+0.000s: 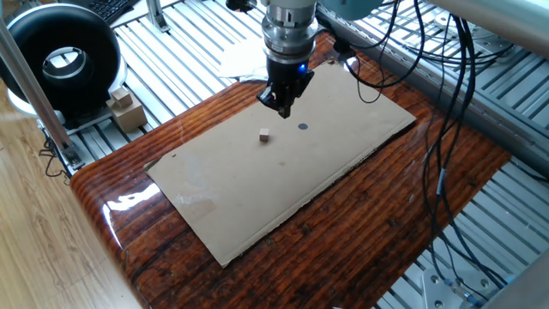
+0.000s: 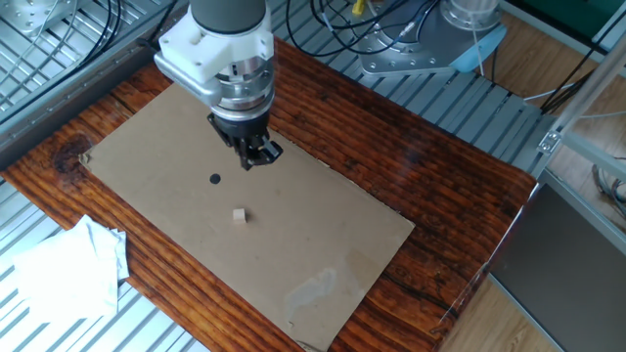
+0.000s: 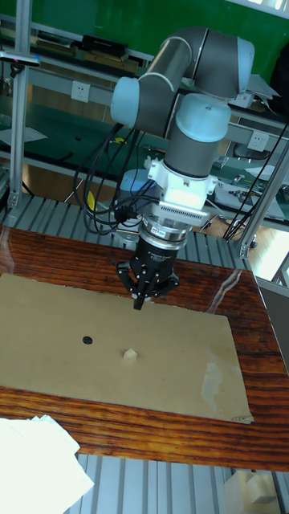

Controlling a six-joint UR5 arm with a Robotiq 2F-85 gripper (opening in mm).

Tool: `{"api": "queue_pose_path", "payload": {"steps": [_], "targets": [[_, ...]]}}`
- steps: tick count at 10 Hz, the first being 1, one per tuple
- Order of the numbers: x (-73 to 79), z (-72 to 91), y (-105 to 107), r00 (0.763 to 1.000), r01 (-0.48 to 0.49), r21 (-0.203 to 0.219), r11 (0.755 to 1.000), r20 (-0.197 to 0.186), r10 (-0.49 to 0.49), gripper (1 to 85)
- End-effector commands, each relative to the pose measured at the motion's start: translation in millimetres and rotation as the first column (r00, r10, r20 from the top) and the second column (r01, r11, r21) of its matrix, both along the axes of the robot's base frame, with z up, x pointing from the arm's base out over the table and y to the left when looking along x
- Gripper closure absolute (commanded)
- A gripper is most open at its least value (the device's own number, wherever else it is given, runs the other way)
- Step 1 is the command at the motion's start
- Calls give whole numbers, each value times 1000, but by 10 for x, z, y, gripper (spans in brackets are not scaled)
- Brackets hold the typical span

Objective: Grab the block and place it at the designated location

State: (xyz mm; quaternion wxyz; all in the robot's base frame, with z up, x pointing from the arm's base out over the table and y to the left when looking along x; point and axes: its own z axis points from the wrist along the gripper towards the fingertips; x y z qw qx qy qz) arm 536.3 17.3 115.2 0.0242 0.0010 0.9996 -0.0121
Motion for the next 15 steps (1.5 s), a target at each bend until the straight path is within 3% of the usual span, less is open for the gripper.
{"api": "queue_pose_path", "payload": {"steps": [1, 2, 3, 4, 5, 6, 7, 8, 9, 10, 11, 12, 13, 15], "targets": [[256, -105, 67, 999, -43, 22, 999, 22, 42, 847], [364, -247, 151, 1000, -18, 44, 999, -1, 18, 847], [356, -400, 212, 997, 55, 57, 997, -61, -51, 847], [420, -488, 274, 994, 89, 75, 993, -71, -83, 847], [617, -601, 91, 1000, 14, 16, 1000, -28, -13, 847], [755, -700, -26, 998, -56, -14, 998, -14, 55, 847], [806, -743, 7, 995, -96, 2, 995, -4, 96, 847], [668, -728, 132, 992, -112, 56, 992, -46, 115, 727], [522, -746, 309, 987, -115, 143, 983, -92, 129, 697], [458, -785, 218, 972, -194, 126, 973, -107, 208, 697], [360, -742, 154, 966, -211, 110, 971, -130, 225, 700], [257, -711, 102, 947, -270, 113, 956, -149, 285, 543], [271, -723, -36, 924, -346, 81, 935, -141, 355, 373], [277, -718, -82, 909, -388, 72, 919, -133, 395, 377]]}}
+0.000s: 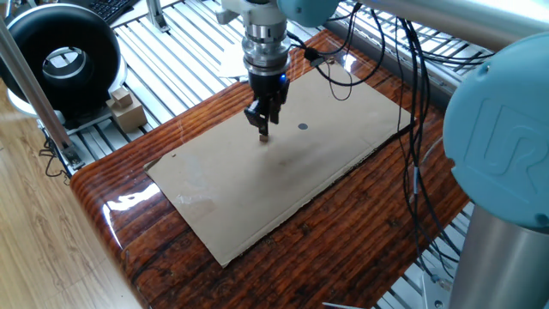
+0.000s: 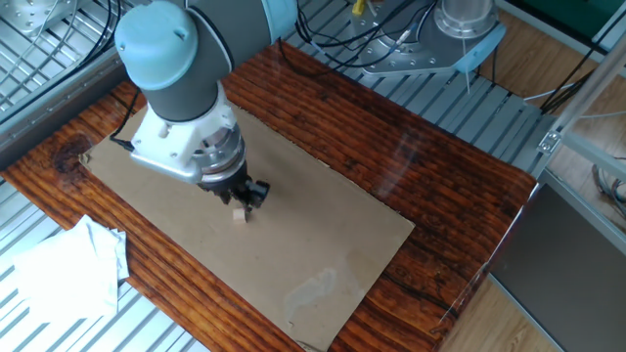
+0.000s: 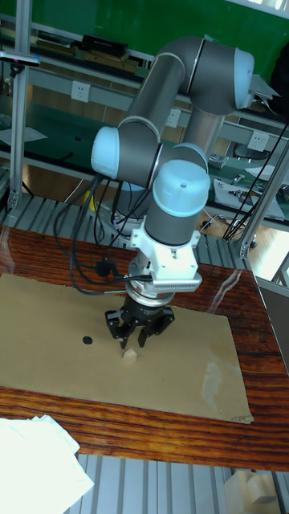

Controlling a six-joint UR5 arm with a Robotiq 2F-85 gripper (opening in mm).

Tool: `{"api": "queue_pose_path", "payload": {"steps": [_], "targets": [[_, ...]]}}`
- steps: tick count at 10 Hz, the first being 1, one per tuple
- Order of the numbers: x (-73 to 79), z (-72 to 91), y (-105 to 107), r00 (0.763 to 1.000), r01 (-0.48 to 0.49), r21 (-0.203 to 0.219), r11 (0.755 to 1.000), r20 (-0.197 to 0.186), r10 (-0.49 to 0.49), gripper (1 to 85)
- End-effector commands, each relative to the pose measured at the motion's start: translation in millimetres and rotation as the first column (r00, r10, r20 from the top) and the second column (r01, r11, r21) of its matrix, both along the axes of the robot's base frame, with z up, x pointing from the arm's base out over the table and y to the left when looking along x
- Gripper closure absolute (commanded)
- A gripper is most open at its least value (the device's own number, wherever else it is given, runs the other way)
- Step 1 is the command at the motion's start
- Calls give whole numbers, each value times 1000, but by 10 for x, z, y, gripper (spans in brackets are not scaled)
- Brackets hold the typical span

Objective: Grab the block and place it at the designated location

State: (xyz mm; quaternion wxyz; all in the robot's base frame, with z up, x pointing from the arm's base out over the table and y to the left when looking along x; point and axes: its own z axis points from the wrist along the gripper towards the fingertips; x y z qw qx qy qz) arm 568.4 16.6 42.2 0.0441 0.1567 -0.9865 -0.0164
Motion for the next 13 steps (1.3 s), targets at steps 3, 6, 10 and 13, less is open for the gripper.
{"api": "queue_pose_path", "payload": {"steps": [3, 6, 10, 13], "targets": [[143, -101, 35, 995, -93, 27, 995, 37, 92, 407], [188, -119, 143, 995, -99, 32, 995, 33, 98, 447], [222, -232, 142, 992, -122, 33, 992, 37, 121, 447], [173, -250, 118, 990, -137, 26, 990, 31, 137, 447]]}}
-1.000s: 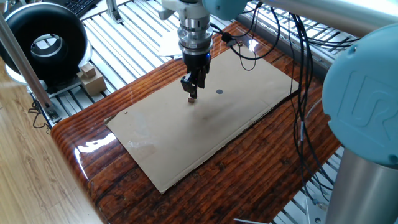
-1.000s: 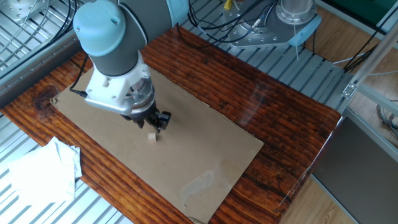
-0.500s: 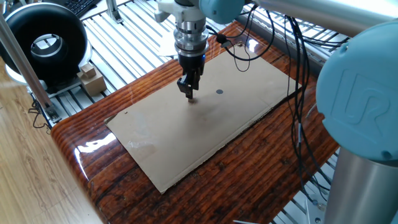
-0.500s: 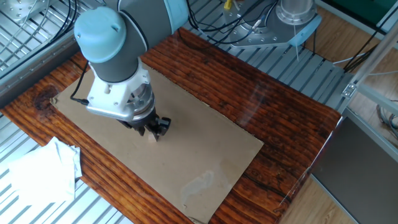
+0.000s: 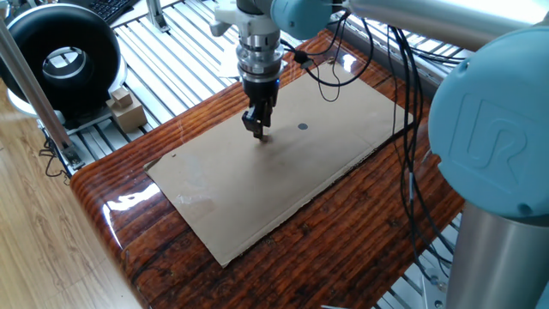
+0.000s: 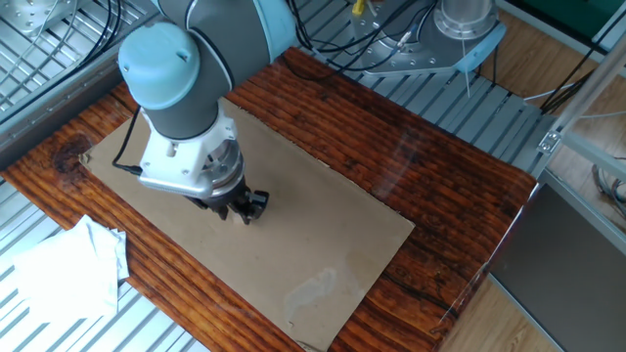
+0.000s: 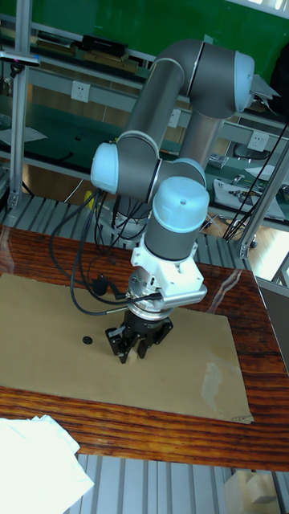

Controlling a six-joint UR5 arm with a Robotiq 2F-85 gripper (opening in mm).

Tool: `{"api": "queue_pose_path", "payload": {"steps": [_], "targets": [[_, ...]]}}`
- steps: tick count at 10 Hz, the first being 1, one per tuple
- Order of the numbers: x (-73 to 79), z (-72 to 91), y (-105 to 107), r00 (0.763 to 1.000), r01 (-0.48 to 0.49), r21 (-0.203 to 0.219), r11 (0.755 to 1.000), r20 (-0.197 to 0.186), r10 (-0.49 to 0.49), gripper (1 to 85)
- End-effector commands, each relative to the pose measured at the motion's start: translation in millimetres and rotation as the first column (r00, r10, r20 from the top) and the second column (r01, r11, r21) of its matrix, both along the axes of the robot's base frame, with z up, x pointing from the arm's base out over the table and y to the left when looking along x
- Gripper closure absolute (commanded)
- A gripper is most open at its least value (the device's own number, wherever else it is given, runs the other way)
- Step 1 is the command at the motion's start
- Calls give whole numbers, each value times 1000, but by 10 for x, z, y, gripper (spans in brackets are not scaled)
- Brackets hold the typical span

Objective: Grab the block and place it at the designated location

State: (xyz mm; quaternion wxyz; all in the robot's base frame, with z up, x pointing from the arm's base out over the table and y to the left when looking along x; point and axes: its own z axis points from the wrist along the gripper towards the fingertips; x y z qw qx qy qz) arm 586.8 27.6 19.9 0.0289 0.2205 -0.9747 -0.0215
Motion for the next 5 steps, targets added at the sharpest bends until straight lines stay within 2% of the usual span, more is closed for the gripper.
{"api": "queue_pose_path", "payload": {"steps": [1, 5], "targets": [[-25, -62, 24, 1000, -9, 7, 1000, -1, 9, 447], [-153, -95, -4, 1000, -11, -10, 1000, -27, 11, 477]]}}
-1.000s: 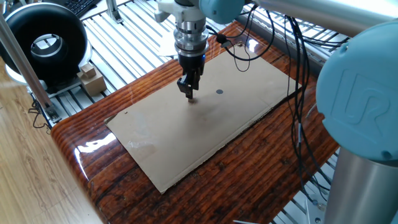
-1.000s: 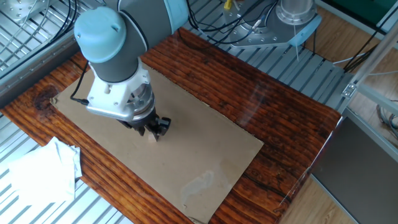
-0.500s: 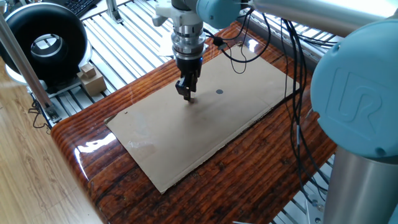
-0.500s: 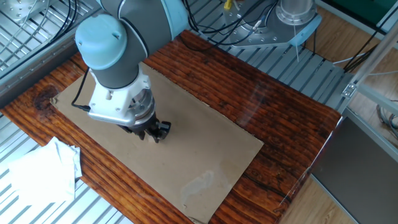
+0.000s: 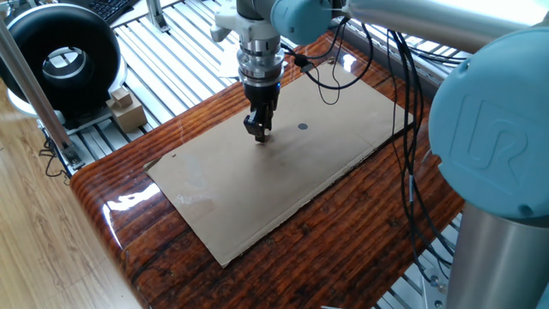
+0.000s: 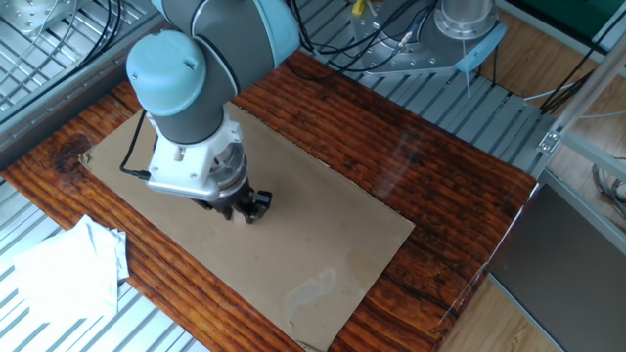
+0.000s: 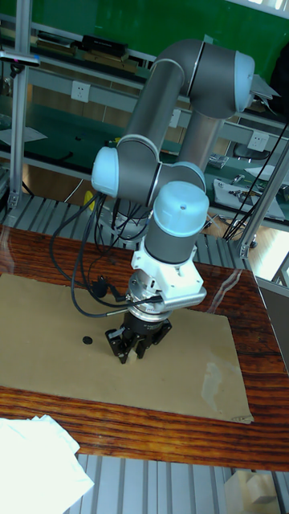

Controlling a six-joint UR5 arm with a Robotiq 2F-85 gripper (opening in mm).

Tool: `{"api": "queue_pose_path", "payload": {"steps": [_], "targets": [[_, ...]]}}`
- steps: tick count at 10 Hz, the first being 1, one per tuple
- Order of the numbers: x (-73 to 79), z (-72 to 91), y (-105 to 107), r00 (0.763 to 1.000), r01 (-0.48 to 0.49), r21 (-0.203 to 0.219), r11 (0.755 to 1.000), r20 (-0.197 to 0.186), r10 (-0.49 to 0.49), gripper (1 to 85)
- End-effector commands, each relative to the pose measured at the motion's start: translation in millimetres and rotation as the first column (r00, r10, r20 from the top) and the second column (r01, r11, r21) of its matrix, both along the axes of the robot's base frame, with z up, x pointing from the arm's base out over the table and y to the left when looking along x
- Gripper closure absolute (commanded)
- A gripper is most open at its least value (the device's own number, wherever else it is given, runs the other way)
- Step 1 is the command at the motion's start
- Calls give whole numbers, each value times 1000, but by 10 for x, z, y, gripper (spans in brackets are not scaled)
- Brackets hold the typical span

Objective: Grab the block and place it at the designated location

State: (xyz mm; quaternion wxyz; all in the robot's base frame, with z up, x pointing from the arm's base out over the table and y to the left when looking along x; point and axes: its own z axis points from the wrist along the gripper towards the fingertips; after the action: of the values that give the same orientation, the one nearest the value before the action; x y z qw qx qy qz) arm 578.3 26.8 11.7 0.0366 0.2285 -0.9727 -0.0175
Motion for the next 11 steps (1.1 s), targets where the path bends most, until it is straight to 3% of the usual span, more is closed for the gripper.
{"api": "queue_pose_path", "payload": {"steps": [1, 7, 8, 9, 10, 11], "targets": [[-89, -7, -21, 1000, 6, -10, 1000, -20, -6, 487], [-80, 2, 18, 1000, 17, 5, 1000, -14, -17, 573], [-81, 9, 5, 1000, 26, 0, 1000, -14, -26, 610], [-85, 30, -3, 999, 35, -2, 999, -14, -35, 740], [-90, 63, -35, 999, 45, -14, 999, -11, -45, 813], [-84, 86, -31, 999, 52, -10, 999, -6, -52, 843]]}}
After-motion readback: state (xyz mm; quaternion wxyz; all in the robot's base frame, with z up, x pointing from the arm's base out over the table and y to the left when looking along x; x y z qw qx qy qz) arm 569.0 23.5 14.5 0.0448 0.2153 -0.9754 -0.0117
